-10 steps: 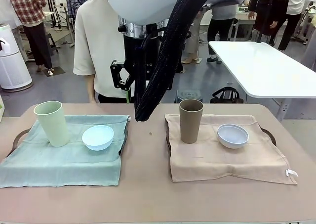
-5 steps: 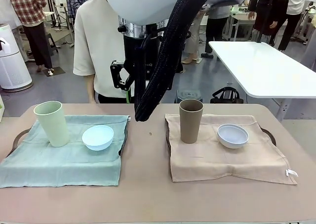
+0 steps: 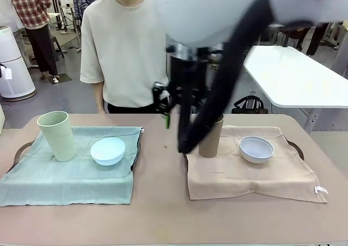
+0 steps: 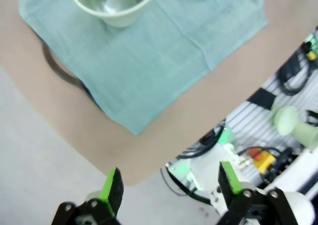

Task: Set up a tray with a mat and arrange the tableware.
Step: Place the Picnic Bowl and Reusable plastic cup back onto the Handle tray in front of the human's position.

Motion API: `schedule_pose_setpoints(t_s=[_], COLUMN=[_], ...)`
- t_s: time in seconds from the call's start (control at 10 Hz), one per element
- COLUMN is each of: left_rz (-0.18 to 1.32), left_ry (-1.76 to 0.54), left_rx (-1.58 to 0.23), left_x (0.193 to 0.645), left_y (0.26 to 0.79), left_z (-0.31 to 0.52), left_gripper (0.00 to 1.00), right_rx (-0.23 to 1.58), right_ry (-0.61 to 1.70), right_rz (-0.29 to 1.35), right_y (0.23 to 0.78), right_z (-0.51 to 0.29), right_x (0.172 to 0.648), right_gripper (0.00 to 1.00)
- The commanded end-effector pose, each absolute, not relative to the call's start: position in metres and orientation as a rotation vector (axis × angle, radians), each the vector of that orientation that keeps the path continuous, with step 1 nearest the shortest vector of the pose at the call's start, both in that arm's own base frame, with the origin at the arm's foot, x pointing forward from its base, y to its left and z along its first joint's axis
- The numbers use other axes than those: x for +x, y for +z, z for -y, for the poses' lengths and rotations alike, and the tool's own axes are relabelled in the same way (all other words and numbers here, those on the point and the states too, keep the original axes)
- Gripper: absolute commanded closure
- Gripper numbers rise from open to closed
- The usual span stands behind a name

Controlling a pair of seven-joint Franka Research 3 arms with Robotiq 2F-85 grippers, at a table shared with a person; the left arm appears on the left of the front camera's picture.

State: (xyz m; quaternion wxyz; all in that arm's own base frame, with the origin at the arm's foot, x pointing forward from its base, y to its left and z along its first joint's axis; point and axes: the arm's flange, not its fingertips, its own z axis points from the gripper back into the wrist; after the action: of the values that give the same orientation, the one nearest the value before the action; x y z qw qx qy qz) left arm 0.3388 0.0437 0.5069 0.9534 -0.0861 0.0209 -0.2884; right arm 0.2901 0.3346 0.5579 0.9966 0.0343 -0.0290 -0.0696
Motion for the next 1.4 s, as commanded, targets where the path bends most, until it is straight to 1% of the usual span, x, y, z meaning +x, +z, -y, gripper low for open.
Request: schedule_pose_setpoints(t_s=[0.0,0.2,0.4,0.5,0.6,1.0,1.1,1.2,1.3], left_rz=[0.015,0.007,0.000,-0.001,-0.012,-0.012,-0.012,-0.010,-0.023], left_ry=[-0.521,-0.511,-0.523,-0.546,-0.537,-0.537,-0.537,-0.541,-0.472], left_rx=[-0.184,-0.193,-0.190,-0.185,-0.183,-0.183,-0.183,-0.187,-0.222], left_x=[0.331,0.334,0.338,0.339,0.335,0.335,0.335,0.336,0.346], left_y=[0.514,0.510,0.503,0.501,0.511,0.511,0.511,0.508,0.506], left_z=[-0.038,-0.030,-0.023,-0.020,-0.033,-0.033,-0.033,-0.031,-0.044], left_gripper=[0.00,0.00,0.00,0.00,0.00,0.00,0.00,0.00,0.00], right_rx=[0.148,0.138,0.121,0.088,0.134,0.115,0.045,0.028,0.064], right_ry=[-0.115,-0.071,-0.057,-0.144,-0.079,-0.094,0.140,0.109,0.126], right_rz=[0.126,0.122,0.142,0.121,0.146,0.145,0.119,0.075,0.054], right_y=[0.552,0.558,0.576,0.580,0.573,0.576,0.564,0.558,0.558], right_z=[-0.252,-0.188,-0.150,-0.147,-0.159,-0.154,-0.119,-0.079,-0.048], right_x=[0.258,0.252,0.254,0.262,0.248,0.248,0.269,0.285,0.292], right_gripper=[0.23,0.23,0.23,0.23,0.23,0.23,0.23,0.23,0.23])
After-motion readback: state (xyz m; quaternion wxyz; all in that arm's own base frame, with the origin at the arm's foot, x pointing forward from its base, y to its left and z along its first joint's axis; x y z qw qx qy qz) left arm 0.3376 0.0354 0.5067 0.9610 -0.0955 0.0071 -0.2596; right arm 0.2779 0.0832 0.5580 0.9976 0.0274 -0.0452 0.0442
